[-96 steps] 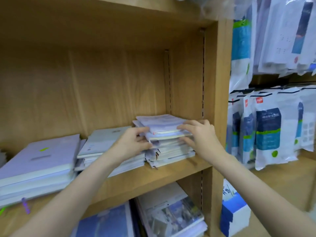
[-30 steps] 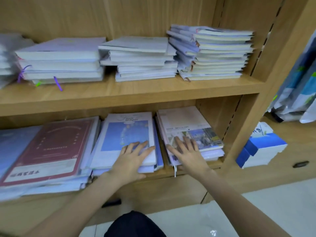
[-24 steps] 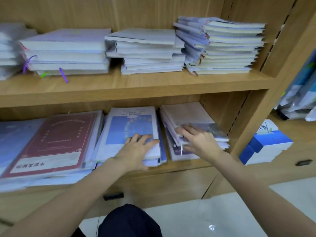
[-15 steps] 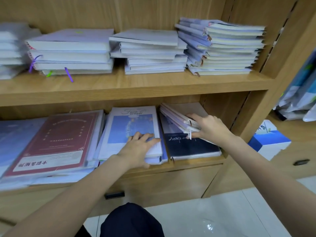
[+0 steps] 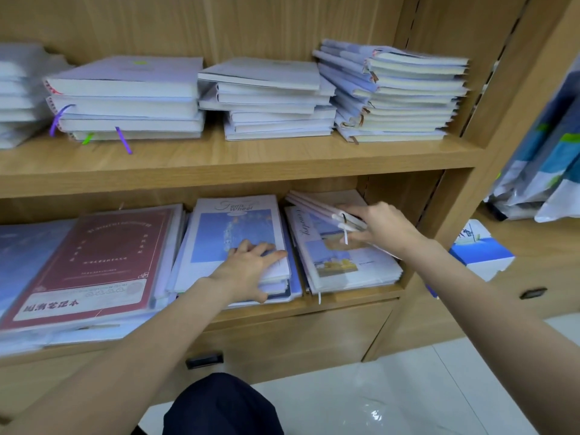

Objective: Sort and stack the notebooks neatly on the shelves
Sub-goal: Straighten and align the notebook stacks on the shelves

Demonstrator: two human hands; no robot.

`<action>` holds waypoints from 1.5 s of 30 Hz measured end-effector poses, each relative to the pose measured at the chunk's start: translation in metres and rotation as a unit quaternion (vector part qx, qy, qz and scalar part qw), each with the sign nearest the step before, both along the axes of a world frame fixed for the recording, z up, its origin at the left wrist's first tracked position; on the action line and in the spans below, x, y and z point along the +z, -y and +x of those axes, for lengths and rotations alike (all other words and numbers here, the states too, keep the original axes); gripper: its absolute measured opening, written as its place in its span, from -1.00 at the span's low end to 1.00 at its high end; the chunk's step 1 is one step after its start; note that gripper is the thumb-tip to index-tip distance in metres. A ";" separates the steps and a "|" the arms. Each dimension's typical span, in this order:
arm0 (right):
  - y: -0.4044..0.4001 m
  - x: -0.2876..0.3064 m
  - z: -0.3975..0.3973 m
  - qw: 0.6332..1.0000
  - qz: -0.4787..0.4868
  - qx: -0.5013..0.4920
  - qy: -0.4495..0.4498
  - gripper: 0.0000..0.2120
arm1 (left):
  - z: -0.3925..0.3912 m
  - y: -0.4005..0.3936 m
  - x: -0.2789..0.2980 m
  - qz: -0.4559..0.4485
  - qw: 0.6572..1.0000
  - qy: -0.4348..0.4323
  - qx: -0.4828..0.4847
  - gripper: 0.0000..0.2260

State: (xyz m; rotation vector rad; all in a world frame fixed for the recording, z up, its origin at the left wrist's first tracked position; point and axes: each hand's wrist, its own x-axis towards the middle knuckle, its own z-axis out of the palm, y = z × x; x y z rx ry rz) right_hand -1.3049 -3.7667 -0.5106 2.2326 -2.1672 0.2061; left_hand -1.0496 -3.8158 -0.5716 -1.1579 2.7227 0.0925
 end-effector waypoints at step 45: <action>0.070 0.144 0.544 0.922 -0.164 0.307 0.169 -0.38 | 0.449 -0.011 0.157 -0.280 0.837 -0.316 0.349 -0.42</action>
